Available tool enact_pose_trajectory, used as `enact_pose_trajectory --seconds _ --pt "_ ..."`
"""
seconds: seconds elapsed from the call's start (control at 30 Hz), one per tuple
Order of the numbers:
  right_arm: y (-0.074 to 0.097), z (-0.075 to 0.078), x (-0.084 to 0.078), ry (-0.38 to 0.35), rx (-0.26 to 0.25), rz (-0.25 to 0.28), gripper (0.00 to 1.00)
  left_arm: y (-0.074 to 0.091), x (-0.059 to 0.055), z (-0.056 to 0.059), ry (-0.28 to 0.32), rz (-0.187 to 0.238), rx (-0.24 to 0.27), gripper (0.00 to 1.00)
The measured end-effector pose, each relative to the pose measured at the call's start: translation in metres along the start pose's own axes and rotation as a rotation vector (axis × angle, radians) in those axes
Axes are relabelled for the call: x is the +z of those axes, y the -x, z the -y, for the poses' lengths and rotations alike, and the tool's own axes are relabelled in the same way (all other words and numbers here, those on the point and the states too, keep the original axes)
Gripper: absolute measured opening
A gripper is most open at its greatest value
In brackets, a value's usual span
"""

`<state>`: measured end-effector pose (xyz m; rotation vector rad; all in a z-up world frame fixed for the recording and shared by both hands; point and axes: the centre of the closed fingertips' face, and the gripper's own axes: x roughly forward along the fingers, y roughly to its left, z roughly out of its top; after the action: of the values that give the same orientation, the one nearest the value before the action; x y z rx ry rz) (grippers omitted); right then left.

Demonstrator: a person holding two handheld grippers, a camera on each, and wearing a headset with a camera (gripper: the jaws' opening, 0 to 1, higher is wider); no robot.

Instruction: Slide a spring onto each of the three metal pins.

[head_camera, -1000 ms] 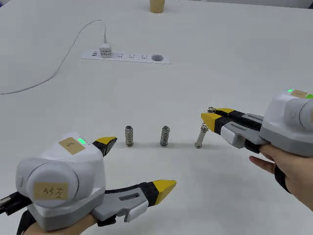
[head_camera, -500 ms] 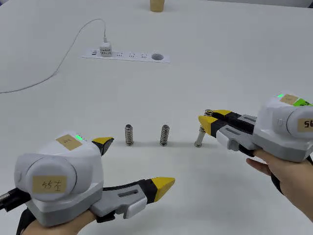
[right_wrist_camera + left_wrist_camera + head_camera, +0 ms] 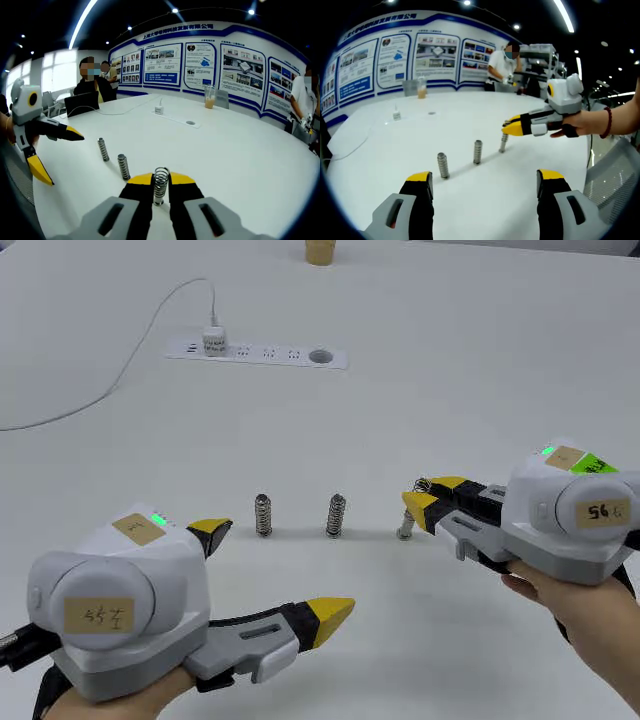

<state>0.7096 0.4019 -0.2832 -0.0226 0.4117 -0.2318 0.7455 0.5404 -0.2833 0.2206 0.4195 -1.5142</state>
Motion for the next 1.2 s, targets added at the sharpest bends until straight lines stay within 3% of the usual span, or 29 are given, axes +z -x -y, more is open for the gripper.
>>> enact_pose_trajectory --seconds 0.63,1.2 --pt "-0.009 -0.004 -0.024 -0.039 0.013 -0.071 0.12 0.001 -0.002 -0.002 -0.006 -0.007 0.009 0.85" --pt "-0.010 -0.007 -0.028 -0.097 0.022 -0.080 0.12 0.001 -0.003 -0.004 -0.020 -0.018 0.019 0.83"
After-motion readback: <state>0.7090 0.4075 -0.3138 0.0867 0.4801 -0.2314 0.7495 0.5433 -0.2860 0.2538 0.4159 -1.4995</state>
